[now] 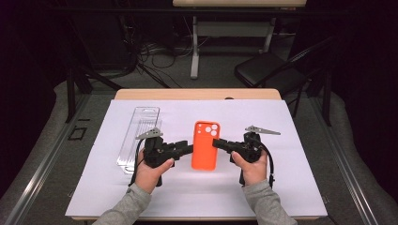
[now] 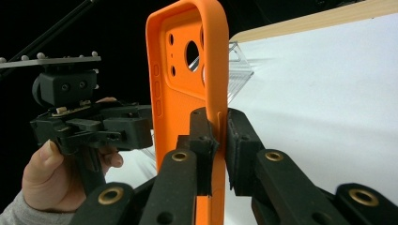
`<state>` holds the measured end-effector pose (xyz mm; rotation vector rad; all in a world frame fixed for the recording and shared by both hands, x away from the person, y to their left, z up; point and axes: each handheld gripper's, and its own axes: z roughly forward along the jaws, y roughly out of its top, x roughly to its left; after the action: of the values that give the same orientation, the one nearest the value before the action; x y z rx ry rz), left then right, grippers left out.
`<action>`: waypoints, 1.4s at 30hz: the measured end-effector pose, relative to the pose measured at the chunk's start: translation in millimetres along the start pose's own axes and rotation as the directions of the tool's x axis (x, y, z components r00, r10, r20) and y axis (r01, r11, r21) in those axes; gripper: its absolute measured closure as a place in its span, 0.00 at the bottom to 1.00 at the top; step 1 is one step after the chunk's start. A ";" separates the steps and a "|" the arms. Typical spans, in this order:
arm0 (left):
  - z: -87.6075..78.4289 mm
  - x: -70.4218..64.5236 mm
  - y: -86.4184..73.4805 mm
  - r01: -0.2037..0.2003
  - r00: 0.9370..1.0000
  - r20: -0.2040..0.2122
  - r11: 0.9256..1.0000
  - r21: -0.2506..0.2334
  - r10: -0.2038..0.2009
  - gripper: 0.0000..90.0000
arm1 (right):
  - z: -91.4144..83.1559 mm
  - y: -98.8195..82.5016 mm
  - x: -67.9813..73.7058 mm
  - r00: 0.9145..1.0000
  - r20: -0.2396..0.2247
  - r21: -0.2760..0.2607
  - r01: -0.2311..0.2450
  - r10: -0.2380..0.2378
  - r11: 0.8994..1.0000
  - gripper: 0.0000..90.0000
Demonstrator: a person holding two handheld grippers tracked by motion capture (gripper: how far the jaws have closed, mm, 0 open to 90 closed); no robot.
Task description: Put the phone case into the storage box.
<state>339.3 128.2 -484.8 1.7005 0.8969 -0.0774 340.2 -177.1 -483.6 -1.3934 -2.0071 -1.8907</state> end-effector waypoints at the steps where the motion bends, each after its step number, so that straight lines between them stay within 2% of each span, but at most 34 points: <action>1: 0.7 0.1 -0.2 -0.001 1.000 0.001 1.000 0.006 0.001 0.64 | -0.2 0.1 0.0 1.000 0.001 0.001 -0.001 0.001 1.000 0.92; 6: 3.4 -0.7 -0.5 -0.022 1.000 0.002 1.000 0.014 0.022 0.58 | 0.0 0.0 -0.4 1.000 0.009 0.003 0.008 -0.008 1.000 0.92; 11: 2.4 -1.0 0.3 -0.050 0.999 -0.015 0.999 -0.001 0.050 0.53 | -0.1 0.0 0.1 1.000 0.015 0.008 0.017 -0.017 1.000 0.92; 13: 1.8 -1.6 0.8 -0.061 0.998 -0.035 0.998 0.003 0.061 0.51 | -0.1 0.0 0.4 1.000 0.017 0.007 0.020 -0.020 1.000 0.92; 24: -1.5 -4.6 3.9 -0.140 0.986 -0.096 0.990 -0.006 0.138 0.50 | 0.1 -0.3 1.3 0.998 0.041 0.011 0.040 -0.040 0.999 0.92; 27: -2.4 -4.7 4.7 -0.174 0.979 -0.111 0.984 -0.020 0.171 0.50 | -0.2 -0.3 1.4 0.998 0.046 0.010 0.044 -0.044 0.999 0.92; 30: -3.3 -6.6 6.4 -0.206 0.971 -0.126 0.978 -0.012 0.203 0.50 | -0.5 -0.2 1.9 0.997 0.054 0.008 0.054 -0.054 0.999 0.92; 35: -5.3 -11.5 8.4 -0.262 0.951 -0.169 0.965 0.014 0.261 0.50 | -0.3 -0.3 3.9 0.995 0.071 0.013 0.072 -0.073 0.997 0.92; 36: -5.9 -12.3 8.3 -0.264 0.948 -0.179 0.964 0.017 0.263 0.50 | -0.2 -0.3 4.4 0.995 0.073 0.015 0.073 -0.074 0.997 0.92; 38: -6.8 -12.7 8.3 -0.244 0.951 -0.188 0.969 0.024 0.244 0.48 | 0.0 -0.5 5.1 0.993 0.081 0.015 0.084 -0.085 0.996 0.92; 40: -7.3 -12.2 8.6 -0.243 0.952 -0.187 0.970 0.026 0.243 0.47 | 0.4 -0.9 5.9 0.992 0.088 0.015 0.091 -0.092 0.996 0.92; 42: -7.7 -12.6 8.9 -0.253 0.947 -0.197 0.967 0.030 0.254 0.46 | 0.9 -1.2 6.5 0.991 0.091 0.018 0.094 -0.095 0.995 0.92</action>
<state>332.7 127.8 -468.9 1.8369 0.8153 0.2691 336.0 -172.6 -480.9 -1.4318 -2.1608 -1.8788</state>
